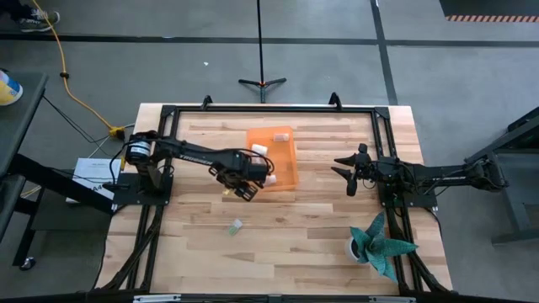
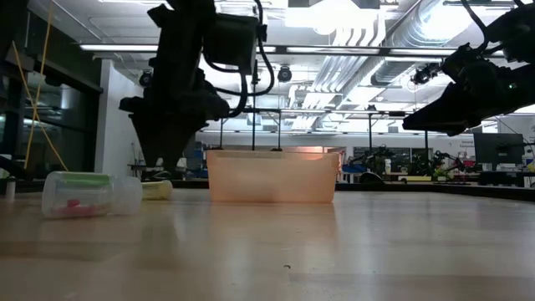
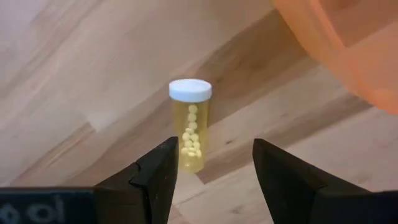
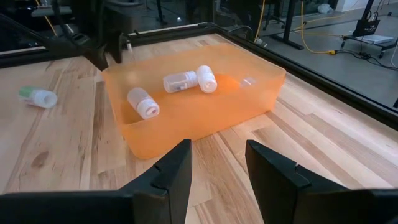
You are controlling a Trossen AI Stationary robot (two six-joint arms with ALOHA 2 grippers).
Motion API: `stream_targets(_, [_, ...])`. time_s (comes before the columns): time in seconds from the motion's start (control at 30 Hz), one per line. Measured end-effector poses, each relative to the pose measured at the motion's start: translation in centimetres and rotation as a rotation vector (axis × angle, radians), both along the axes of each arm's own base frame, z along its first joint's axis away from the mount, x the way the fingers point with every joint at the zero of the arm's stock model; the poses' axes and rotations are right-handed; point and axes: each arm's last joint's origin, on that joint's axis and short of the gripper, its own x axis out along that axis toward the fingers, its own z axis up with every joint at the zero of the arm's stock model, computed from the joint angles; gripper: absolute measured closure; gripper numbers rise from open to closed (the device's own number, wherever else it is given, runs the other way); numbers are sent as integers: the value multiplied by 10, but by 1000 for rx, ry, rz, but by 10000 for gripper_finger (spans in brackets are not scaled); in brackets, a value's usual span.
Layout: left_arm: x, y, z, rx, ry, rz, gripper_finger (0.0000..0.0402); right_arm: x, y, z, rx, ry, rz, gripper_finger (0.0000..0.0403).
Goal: Pick and place pill bottles into a basket
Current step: Put the yellow pill bottle into the orange bin
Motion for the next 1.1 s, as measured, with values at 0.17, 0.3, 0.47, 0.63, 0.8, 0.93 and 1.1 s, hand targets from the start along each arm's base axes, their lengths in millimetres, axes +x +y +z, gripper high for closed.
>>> stream_targets(0.17, [-10, 5, -12, 35, 53, 54, 163, 0, 0, 0, 1, -1, 1, 261])
stream_targets(0.3, [-15, 4, -20, -17, 69, 59, 163, 0, 0, 0, 3, -1, 0, 261])
stream_targets(0.47, [-17, 4, -30, -17, 57, 51, 163, 0, 0, 0, 3, -1, 0, 261])
stream_targets(0.63, [-18, 4, -42, -21, -4, -29, 163, 0, 0, 0, 2, -2, 0, 261])
stream_targets(0.8, [-18, 4, -43, -20, -13, -121, 164, 0, 0, 0, 2, -1, 1, 261])
stream_targets(0.93, [-16, 4, -41, -21, -6, -151, 187, 0, 0, 0, 2, -1, 1, 261])
stream_targets(1.1, [-14, 4, -41, -28, -16, -182, 252, 0, 0, 0, 2, -1, 1, 261])
